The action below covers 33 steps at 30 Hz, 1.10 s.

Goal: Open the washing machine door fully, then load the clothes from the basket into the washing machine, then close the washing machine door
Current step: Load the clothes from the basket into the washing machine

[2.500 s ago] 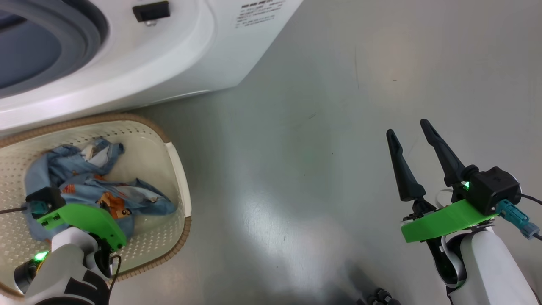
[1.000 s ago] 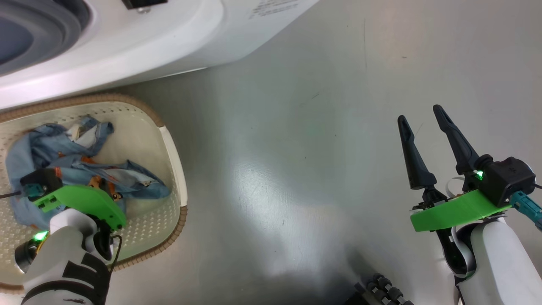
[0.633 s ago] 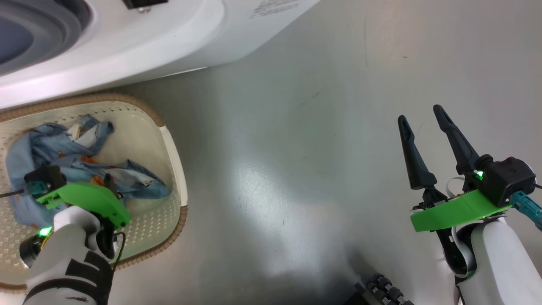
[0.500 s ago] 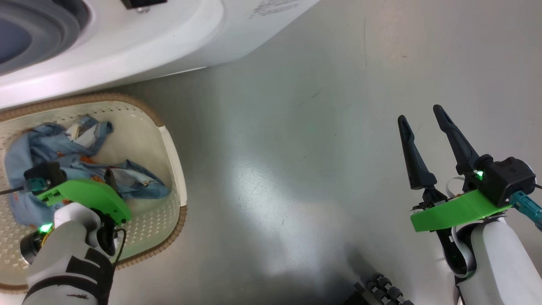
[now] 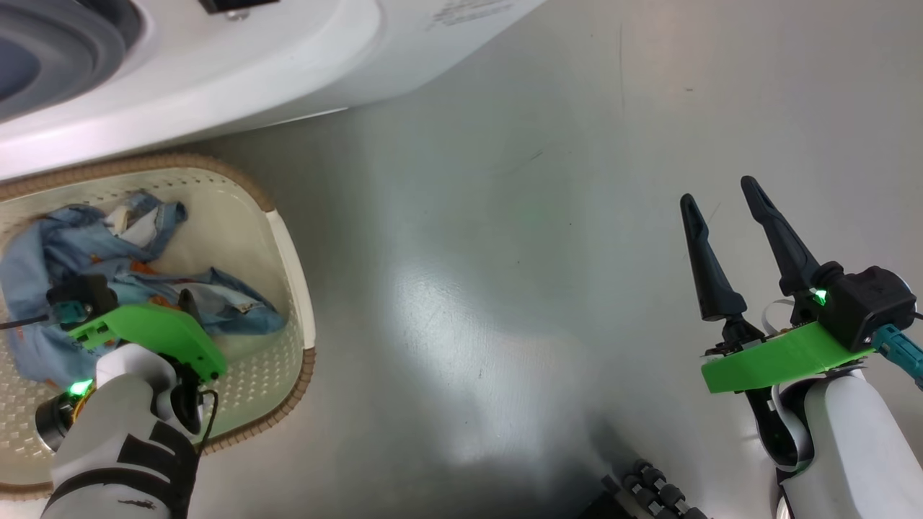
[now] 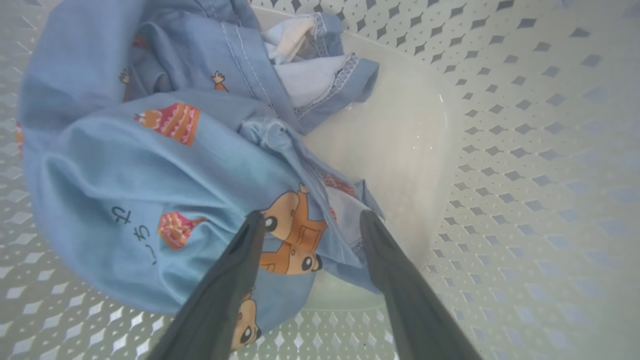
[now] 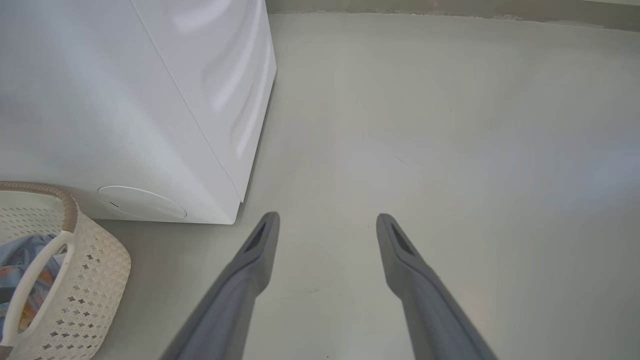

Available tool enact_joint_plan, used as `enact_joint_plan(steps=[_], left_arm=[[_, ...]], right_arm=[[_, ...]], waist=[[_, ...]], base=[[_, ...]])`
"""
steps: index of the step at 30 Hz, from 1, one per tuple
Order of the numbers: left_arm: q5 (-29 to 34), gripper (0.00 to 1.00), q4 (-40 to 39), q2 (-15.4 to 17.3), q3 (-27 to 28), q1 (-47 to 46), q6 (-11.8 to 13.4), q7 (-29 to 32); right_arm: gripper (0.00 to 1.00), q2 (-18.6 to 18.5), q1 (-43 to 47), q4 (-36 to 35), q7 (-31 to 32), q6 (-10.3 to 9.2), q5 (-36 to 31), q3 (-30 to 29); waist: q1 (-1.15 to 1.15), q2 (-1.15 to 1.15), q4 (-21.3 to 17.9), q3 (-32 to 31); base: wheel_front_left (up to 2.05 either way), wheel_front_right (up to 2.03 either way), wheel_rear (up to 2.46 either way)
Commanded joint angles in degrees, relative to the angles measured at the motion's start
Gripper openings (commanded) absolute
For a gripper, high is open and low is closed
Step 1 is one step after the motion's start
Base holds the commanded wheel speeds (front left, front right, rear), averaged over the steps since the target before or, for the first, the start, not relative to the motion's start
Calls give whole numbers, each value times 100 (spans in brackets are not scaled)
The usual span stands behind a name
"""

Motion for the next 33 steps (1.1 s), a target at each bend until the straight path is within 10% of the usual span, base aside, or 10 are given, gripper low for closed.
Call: enact_joint_plan(steps=[1,33], left_arm=[[-25,100,-13,138,62,98,58,-38],[-192,100,-13,159,-63,29,243,-102]], right_arm=[[100,-60,107,-120,-27,8,-21,83],[100,-57,118,-149,-27,8,-11,31]], waist=[[0,0,4,17],[0,0,12,115]], base=[[0,0,0],[0,0,0]])
